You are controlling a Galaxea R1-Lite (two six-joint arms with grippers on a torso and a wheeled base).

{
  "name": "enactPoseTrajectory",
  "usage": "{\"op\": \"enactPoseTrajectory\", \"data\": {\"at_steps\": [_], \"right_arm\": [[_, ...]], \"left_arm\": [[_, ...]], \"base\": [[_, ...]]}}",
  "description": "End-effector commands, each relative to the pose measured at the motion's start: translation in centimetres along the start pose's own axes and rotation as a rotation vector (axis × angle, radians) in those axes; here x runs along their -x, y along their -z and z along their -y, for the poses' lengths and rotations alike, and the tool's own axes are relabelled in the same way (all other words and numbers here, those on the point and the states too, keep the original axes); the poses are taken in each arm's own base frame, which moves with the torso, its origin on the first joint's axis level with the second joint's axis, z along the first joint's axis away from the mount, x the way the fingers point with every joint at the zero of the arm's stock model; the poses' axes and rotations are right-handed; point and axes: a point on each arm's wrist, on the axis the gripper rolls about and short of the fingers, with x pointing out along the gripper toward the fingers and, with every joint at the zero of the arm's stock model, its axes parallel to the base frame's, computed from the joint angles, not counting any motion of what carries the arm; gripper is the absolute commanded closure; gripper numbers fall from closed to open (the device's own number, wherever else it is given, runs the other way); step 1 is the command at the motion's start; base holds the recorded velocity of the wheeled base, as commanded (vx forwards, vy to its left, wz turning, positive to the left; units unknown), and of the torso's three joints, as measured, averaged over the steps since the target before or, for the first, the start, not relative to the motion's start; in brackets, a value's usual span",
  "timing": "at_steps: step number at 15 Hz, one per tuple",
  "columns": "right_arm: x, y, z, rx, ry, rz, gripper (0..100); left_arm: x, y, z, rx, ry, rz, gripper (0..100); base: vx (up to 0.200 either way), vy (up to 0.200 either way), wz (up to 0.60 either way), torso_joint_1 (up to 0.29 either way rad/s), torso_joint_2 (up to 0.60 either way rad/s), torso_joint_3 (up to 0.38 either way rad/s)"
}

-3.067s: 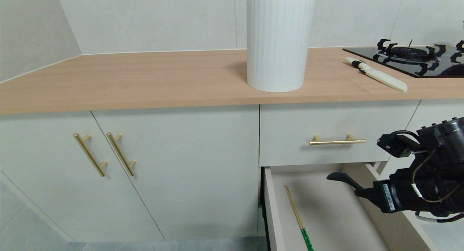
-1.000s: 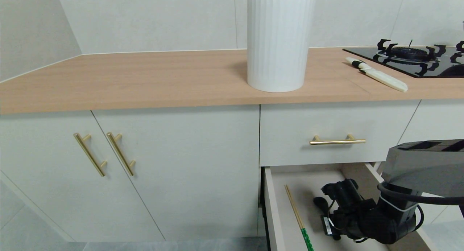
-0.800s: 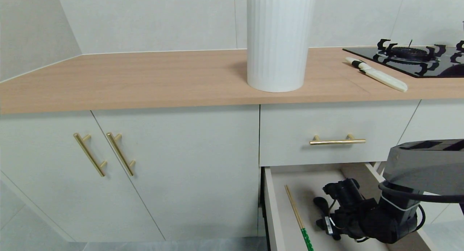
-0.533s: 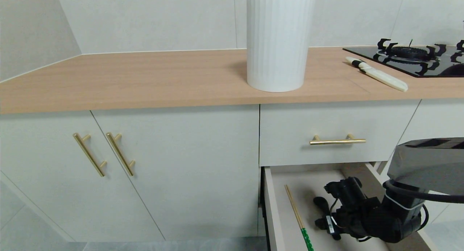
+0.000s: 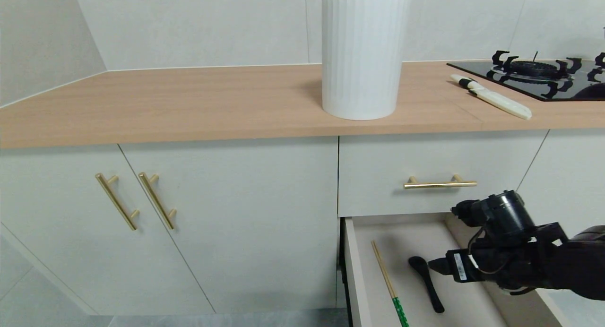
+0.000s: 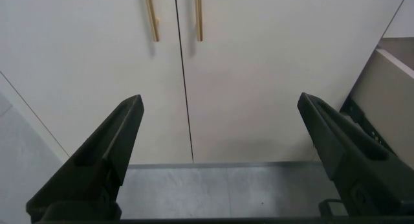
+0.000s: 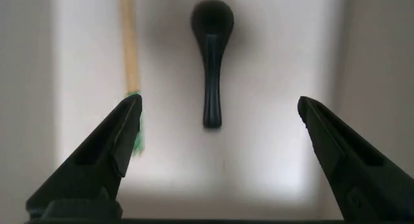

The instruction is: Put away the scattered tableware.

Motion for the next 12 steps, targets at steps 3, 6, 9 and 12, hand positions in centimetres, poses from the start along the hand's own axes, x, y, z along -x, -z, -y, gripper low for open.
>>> {"op": "enactPoseTrajectory", "data": {"at_steps": [3,6,9,12], "right_arm": [[10.4,0.2,0.3,0.032,-0.104,0.077,0],[11.5,0.5,0.1,0.05,-0.128,0.093,0],[12.6,0.9,-0.1,0.074,-0.15,0.087,0],[12.8,1.4,-0.2,0.096,-0.148,0.05,0]], "left_arm": [[0.0,0.0,0.0,0.0,-0.001,0.0,0],[0.0,0.0,0.0,0.0,-0.001,0.0,0],[0.0,0.0,0.0,0.0,-0.001,0.0,0],[0.0,0.0,0.0,0.0,-0.001,0.0,0]], "base": [[0.0,0.0,0.0,0.0,0.0,0.0],[0.0,0.0,0.0,0.0,0.0,0.0],[0.0,0.0,0.0,0.0,0.0,0.0],[-0.2,0.0,0.0,0.002,0.0,-0.004]]}}
